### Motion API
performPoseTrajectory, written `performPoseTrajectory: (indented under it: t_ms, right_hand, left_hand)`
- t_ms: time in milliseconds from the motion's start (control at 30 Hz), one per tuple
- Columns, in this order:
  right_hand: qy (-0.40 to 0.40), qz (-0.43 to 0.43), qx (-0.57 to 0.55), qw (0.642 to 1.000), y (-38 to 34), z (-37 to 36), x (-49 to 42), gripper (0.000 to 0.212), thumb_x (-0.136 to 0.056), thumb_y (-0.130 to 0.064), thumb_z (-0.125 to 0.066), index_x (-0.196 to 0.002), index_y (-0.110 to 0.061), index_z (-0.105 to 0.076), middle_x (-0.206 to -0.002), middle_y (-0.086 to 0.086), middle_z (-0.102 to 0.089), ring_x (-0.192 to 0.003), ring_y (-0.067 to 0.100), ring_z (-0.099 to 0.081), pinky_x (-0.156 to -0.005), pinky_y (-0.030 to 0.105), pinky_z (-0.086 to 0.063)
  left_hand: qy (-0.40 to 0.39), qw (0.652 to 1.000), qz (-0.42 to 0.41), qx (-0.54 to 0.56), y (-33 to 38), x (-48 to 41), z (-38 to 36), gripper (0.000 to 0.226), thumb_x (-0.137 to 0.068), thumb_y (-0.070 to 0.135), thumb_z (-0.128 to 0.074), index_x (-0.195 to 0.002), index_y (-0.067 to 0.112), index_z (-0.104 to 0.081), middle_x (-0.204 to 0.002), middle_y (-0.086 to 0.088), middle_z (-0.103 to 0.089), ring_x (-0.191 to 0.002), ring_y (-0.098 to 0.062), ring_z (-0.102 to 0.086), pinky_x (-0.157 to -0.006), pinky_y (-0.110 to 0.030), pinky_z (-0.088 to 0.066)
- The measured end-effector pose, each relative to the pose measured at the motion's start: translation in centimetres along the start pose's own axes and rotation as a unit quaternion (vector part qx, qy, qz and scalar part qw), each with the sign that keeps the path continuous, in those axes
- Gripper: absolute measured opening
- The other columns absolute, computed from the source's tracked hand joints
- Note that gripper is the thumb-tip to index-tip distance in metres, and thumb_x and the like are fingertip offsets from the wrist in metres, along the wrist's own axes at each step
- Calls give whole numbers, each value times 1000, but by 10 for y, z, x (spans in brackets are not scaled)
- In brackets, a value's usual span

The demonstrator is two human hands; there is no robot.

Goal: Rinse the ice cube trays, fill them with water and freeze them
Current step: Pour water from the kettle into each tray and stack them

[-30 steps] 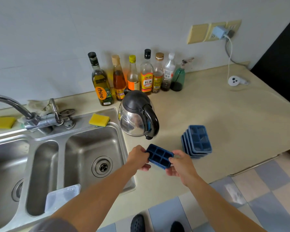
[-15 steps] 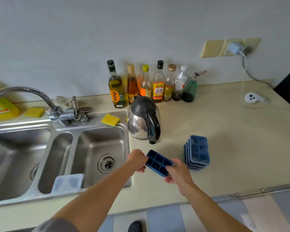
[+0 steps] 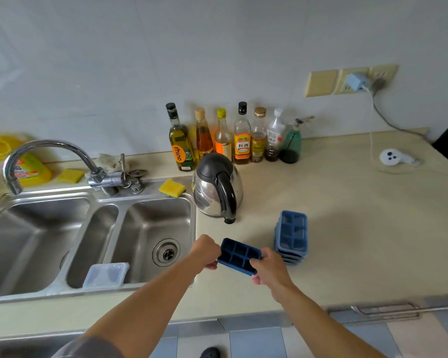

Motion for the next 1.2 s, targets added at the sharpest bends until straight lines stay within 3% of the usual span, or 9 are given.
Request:
performPoseTrajectory:
  t_ms: [133,233,333,433,533,700,900,1100,1200]
  right_hand:
    - [-12,-2,-4,1000,1,5,1,16,-93,-6,-60,-108,-12,-60,-108,19,-67,-77,26,-61,-64,33,-58]
    - [-20,-7,-12,1000,1,7,2,16,-93,-8,-62,-108,-14,-61,-108,17,-68,-75,24,-61,-64,31,-60]
    - [-31,-9,-5,999,1,9,3,17,-93,-10,-63,-108,-18,-60,-109,11,-67,-81,23,-63,-65,31,-62]
    - [-33,-4,3,999,1,8,3,17,-93,-9,-62,-107,-18,-60,-109,10,-66,-82,23,-63,-68,33,-62]
    - [-27,3,14,1000,-2,7,4,17,-94,-8,-61,-109,-14,-60,-107,13,-67,-78,24,-63,-71,37,-62]
    - [-12,42,61,997,-9,2,8,14,-93,-13,-59,-107,-12,-61,-100,10,-67,-75,21,-62,-59,27,-55]
    - [-5,105,98,990,-28,-23,13,15,-95,-18,-57,-109,-14,-62,-102,4,-67,-91,23,-69,-81,44,-62]
    - [-15,158,133,978,-56,-78,13,4,-92,-21,-58,-93,-22,-55,-87,-2,-61,-74,16,-61,-62,32,-53]
    - [-18,142,138,980,-70,-119,4,11,-89,-25,-59,-98,-23,-53,-93,2,-67,-82,23,-66,-67,36,-54]
  left_hand:
    - [16,1000,1,0,0,-1,0,16,-95,4,-59,-80,8,-56,-82,-10,-64,-64,-19,-63,-81,-38,-62]
    - [2,1000,14,28,-4,-4,-3,6,-96,2,-58,-92,-1,-63,-75,-14,-66,-57,-21,-64,-81,-38,-62]
    - [-3,999,12,37,-7,-5,-5,13,-94,-3,-56,-102,-7,-66,-76,-17,-67,-60,-25,-67,-84,-42,-62]
    - [-12,999,7,41,-6,-3,-5,11,-93,-6,-53,-95,-4,-64,-80,-19,-69,-75,-32,-73,-84,-43,-62]
    - [0,1000,-5,23,-4,0,-4,13,-93,-4,-51,-86,1,-60,-86,-17,-70,-85,-32,-74,-70,-32,-64]
    - [11,999,-29,-41,-5,1,4,15,-95,9,-55,-102,0,-64,-102,-14,-70,-73,-23,-69,-60,-26,-59]
    - [24,998,-32,57,-34,-8,33,13,-99,21,-60,-105,11,-64,-91,-11,-72,-71,-20,-70,-66,-33,-63]
    - [-4,996,-44,81,-64,-21,85,12,-99,20,-59,-107,22,-69,-85,-8,-75,-61,-16,-71,-59,-30,-61]
    - [6,994,-35,99,-84,-39,121,16,-99,18,-60,-110,18,-71,-79,-9,-70,-60,-20,-64,-57,-28,-58]
Point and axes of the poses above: each hand's wrist, its own x-axis away from the middle knuckle, its own z-axis out of the back of the hand, y = z × x, the point moved 3 cm from there along -x, towards the middle knuckle
